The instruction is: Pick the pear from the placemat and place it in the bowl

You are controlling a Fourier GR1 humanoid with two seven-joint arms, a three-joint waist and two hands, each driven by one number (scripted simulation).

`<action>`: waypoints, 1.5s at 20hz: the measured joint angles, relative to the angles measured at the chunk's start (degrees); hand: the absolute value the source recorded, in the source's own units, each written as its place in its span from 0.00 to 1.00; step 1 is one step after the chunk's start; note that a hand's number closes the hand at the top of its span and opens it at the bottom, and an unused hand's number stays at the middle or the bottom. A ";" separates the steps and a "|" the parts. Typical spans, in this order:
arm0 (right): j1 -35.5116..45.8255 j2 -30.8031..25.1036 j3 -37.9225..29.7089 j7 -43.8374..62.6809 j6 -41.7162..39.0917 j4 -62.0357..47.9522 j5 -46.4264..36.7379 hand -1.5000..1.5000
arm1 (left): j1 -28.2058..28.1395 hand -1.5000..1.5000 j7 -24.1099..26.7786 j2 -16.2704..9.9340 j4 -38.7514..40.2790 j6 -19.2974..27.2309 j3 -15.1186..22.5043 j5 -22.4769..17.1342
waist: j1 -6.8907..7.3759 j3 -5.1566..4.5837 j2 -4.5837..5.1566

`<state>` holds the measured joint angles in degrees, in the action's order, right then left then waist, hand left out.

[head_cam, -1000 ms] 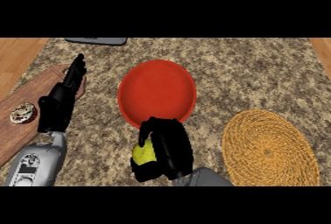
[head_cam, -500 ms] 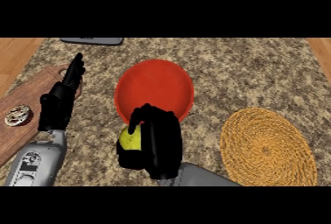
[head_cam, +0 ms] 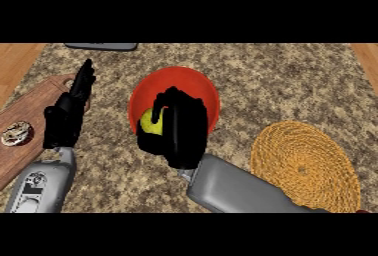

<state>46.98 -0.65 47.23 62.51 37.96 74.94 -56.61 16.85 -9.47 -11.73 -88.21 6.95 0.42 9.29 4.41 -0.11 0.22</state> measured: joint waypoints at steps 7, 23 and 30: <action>5.37 0.07 -3.00 0.41 3.20 -13.44 -3.49 1.00 | -0.95 0.50 0.83 0.20 0.65 0.61 -0.59 0.36 | -1.27 0.03 0.12; 6.27 0.46 -12.79 -9.15 14.42 -37.86 8.29 0.00 | -1.53 0.50 -0.19 0.31 -2.76 -0.02 -0.32 0.53 | -0.18 0.22 1.24; 4.60 0.58 -17.22 -26.35 20.06 -36.81 22.09 0.00 | -1.26 0.50 0.01 0.22 -2.57 -0.47 -0.61 0.33 | -0.15 0.29 1.40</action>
<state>51.58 -0.07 30.01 36.15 58.02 38.13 -34.52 15.59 -9.46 -11.51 -90.78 6.47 -0.19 9.62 4.27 0.18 1.62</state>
